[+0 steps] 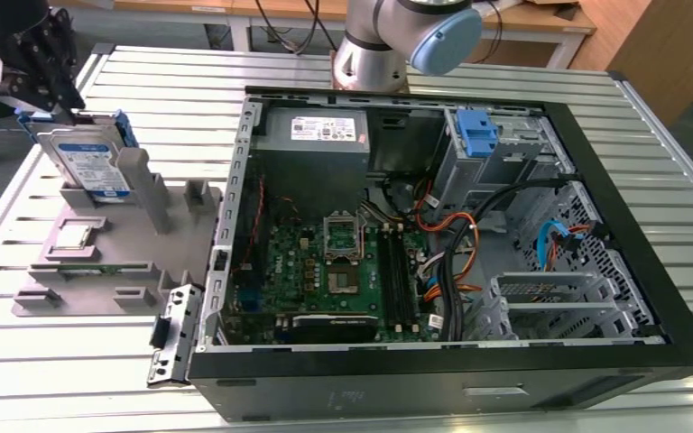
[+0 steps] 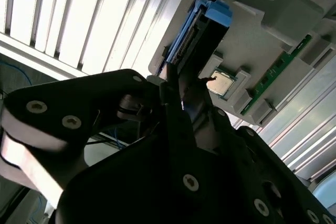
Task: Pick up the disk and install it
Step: 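Pick up the disk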
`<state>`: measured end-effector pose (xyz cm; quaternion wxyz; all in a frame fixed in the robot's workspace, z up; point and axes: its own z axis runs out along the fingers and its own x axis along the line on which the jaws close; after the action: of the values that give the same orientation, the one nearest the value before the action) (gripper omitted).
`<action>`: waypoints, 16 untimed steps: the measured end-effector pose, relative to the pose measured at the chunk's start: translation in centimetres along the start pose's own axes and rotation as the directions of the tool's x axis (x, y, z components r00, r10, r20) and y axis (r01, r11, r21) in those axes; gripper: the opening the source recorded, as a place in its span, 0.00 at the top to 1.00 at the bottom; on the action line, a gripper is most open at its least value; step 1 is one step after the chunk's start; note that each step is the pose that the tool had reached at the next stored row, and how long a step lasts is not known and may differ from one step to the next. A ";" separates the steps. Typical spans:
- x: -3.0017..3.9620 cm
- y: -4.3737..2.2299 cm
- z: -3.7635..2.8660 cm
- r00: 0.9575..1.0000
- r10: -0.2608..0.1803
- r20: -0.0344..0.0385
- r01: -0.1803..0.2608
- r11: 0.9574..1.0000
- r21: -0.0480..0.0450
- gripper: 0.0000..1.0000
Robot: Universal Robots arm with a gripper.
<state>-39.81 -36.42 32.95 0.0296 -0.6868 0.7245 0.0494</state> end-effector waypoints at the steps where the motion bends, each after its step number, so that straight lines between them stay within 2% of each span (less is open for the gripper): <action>1: 0.00 0.00 0.00 1.000 0.000 0.000 0.000 1.000 0.000 0.65; 2: 0.00 0.00 0.00 1.000 0.000 0.000 0.000 1.000 0.000 0.65; 3: 0.00 -0.01 0.00 1.000 0.000 0.000 0.000 1.000 0.000 0.47; 4: 0.00 -0.01 0.00 1.000 0.000 0.000 0.000 1.000 0.000 0.41; 10: 0.02 0.00 0.16 0.998 -0.056 -0.004 0.056 0.998 -0.006 0.41; 16: 0.05 0.05 0.47 0.997 -0.075 -0.010 0.075 0.997 0.014 0.41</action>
<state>-39.88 -36.41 32.48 0.0331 -0.7136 0.6986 0.0399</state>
